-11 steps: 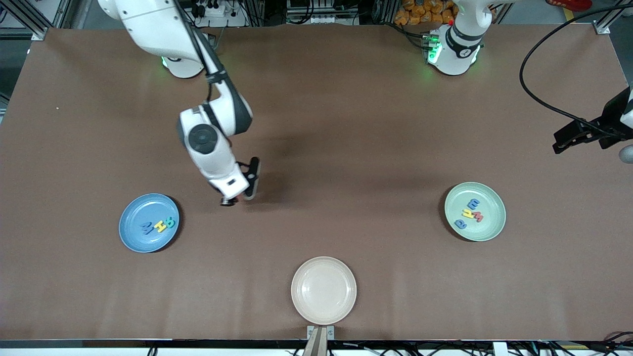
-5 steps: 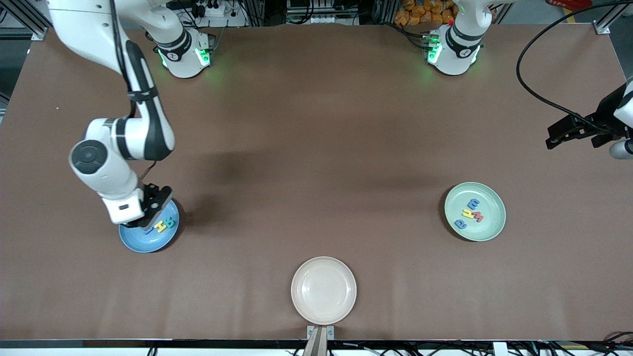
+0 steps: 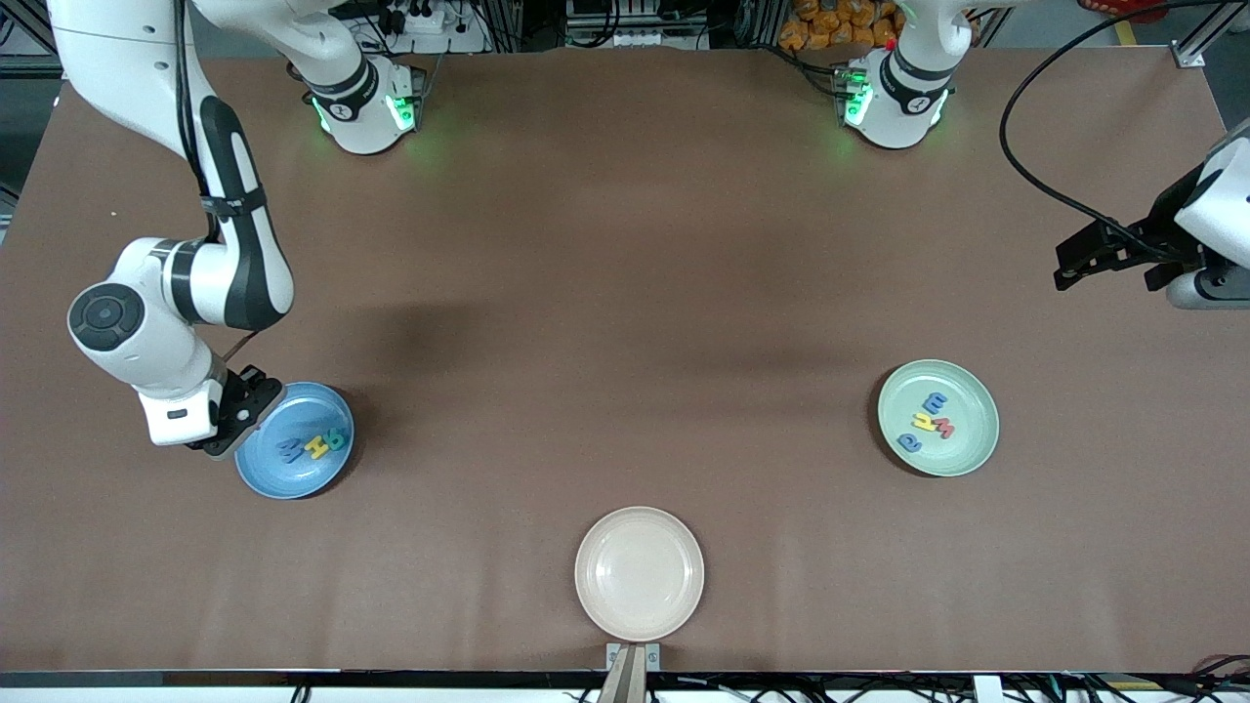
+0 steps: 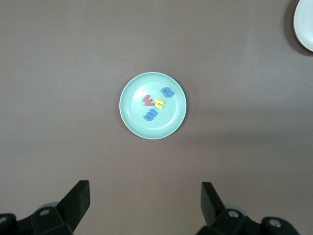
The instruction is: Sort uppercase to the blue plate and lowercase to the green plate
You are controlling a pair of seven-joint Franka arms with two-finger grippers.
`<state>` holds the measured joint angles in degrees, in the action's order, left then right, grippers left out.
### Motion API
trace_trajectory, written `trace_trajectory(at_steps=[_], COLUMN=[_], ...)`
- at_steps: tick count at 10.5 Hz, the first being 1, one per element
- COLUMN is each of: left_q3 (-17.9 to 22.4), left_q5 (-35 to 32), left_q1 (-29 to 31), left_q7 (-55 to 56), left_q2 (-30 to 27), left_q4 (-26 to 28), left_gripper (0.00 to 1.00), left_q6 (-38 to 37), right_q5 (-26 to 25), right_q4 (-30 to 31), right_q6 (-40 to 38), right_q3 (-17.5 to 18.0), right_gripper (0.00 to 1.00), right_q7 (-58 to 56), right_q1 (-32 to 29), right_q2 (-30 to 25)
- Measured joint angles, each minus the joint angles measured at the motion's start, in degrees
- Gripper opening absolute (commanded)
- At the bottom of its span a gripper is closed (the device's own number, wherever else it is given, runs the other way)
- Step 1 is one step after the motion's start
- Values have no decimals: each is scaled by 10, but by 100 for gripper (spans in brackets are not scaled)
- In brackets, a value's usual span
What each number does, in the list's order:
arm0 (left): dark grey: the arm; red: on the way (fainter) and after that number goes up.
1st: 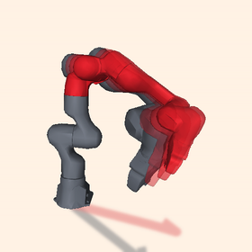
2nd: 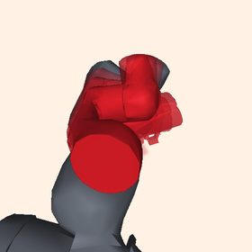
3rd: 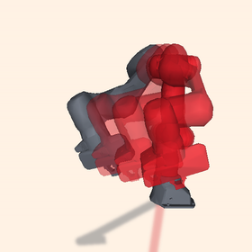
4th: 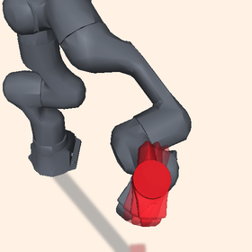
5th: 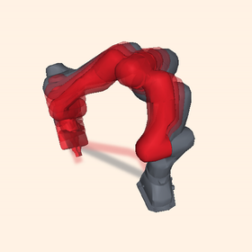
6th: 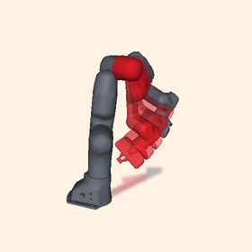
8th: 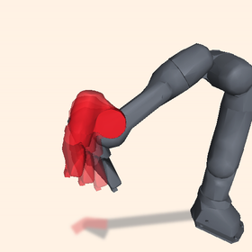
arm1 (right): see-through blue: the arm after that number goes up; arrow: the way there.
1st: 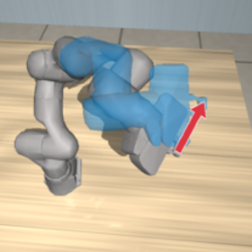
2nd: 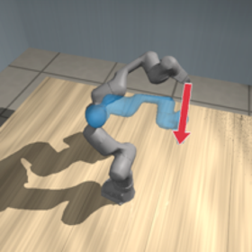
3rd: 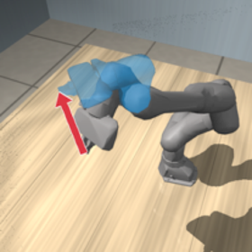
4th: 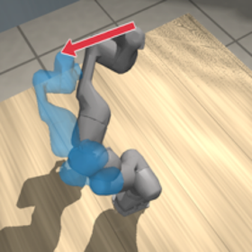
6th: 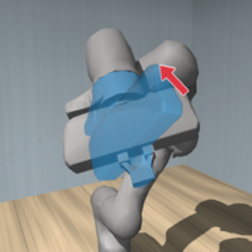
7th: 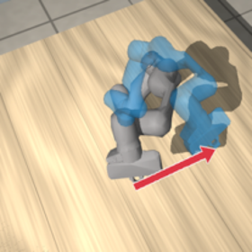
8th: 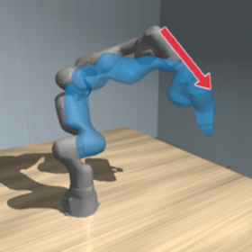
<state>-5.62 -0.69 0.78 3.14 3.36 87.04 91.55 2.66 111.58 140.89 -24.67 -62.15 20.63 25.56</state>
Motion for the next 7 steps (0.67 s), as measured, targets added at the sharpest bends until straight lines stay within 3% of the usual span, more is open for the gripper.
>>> trace_trajectory(at_steps=[2,5,7], left_q3=[-3,-3,-3], left_q5=[0,0,0], left_q1=[0,0,0], left_q7=[0,0,0], left_q2=[0,0,1], left_q4=[0,4,6], left_gripper=[100,100,100], left_q6=[0,-2,-2], right_q5=[0,4,6], right_q4=[2,0,-2], right_q6=[0,-1,-34], right_q3=[30,39,58], right_gripper=[100,100,100], right_q7=[3,14,99], right_q1=[-18,-30,-47], right_q2=[5,3,-12])
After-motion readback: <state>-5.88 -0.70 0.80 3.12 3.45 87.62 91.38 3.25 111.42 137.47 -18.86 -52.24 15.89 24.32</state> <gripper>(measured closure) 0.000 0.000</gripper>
